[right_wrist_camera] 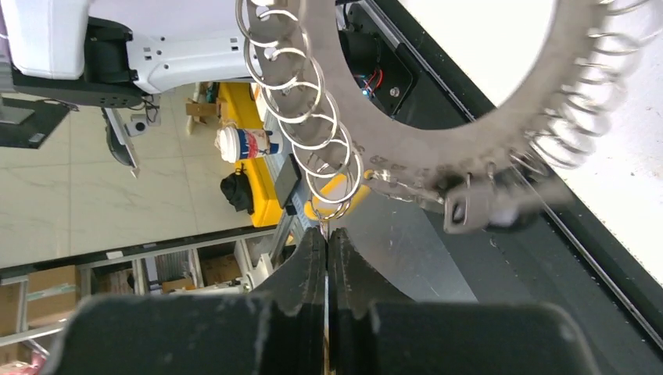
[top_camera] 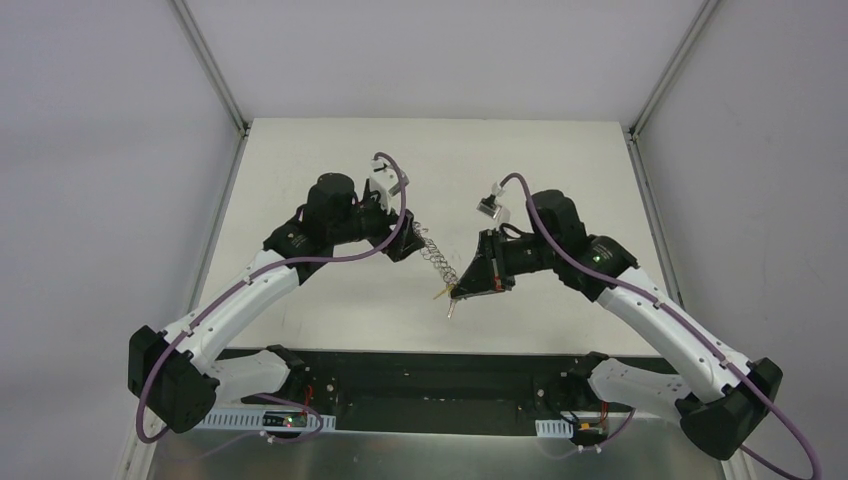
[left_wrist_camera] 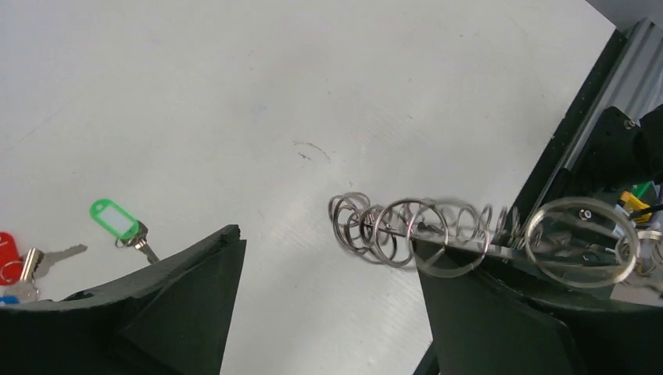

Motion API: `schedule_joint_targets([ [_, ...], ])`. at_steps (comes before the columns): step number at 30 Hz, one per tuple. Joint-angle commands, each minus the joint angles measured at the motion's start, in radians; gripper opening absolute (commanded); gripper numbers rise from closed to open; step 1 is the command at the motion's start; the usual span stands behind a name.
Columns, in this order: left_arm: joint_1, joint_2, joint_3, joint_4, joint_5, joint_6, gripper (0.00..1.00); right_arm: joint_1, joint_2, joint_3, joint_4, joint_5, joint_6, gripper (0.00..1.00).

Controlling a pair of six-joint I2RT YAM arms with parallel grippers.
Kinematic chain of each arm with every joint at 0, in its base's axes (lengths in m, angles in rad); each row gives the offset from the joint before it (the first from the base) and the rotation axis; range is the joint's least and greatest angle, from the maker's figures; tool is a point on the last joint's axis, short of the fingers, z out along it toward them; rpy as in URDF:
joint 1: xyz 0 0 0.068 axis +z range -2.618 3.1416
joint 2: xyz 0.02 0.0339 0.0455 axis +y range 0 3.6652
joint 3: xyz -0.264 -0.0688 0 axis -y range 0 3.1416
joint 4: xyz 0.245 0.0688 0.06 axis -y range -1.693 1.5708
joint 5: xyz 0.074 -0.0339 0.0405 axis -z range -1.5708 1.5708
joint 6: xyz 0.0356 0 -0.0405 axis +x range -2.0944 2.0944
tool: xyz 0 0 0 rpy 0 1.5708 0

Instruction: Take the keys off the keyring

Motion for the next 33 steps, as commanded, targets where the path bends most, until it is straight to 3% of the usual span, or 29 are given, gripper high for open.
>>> schedule_joint_targets([
  [1, 0.014, -0.023, 0.016, 0.029, -0.118, 0.018, 0.83, -0.022, -0.022, 0.015, 0.118, -0.101, 0.145, 0.00],
  [6, 0.014, -0.037, 0.013, 0.035, -0.108, 0.029, 0.83, -0.061, -0.021, -0.146, 0.593, -0.001, 0.554, 0.00],
  [10, 0.015, -0.040, 0.007, 0.037, -0.127, 0.031, 0.83, -0.062, -0.022, -0.242, 0.828, 0.161, 0.712, 0.00],
  [18, 0.016, -0.055, -0.002, 0.064, -0.037, 0.031, 0.84, -0.062, -0.101, -0.290, 0.764, 0.453, 0.620, 0.00],
  [27, 0.016, -0.065, -0.042, 0.190, 0.308, 0.093, 0.79, -0.061, -0.122, -0.273, 0.692, 0.547, 0.543, 0.00],
  [33, 0.014, -0.073, -0.064, 0.242, 0.420, 0.107, 0.81, -0.061, -0.116, -0.273, 0.678, 0.562, 0.528, 0.00],
])
